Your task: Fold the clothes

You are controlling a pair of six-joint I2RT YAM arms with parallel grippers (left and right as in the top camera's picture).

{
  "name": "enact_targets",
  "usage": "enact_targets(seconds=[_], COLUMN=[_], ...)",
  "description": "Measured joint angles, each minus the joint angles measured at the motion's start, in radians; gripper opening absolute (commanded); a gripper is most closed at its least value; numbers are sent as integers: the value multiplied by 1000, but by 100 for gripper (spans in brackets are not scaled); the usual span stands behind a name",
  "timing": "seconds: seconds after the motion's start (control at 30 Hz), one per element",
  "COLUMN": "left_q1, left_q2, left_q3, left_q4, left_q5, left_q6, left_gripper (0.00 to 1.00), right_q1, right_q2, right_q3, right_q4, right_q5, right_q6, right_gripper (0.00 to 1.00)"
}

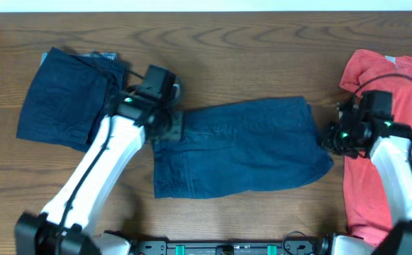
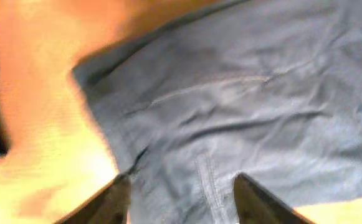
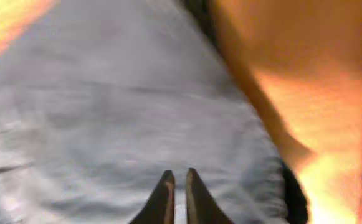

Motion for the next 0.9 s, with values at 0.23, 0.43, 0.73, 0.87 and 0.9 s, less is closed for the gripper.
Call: enact_targets(seconds=[0.23,0.43,0.73,0.87,0.9], left_q1=[127,233,240,240,240], left_q2=[5,60,200,272,287], left_q3=[-31,-92,-133,-152,-156], left_q4=[-45,-34,16,60,72], left_q5=[-29,70,178,186,187], left_q6=[-11,45,109,129,132], left_gripper=[78,86,87,88,87], right_q1=[170,350,334,294,287], right_q2=[-24,61,260,284,286], right_q3=[-24,-123,-167,-156,-155], right_q4=[41,193,342,341,341], right_q5=[-103,-103,15,-34,-37], right_q6=[-37,-29,116,145,148], right_gripper=[8,2,1,1,1])
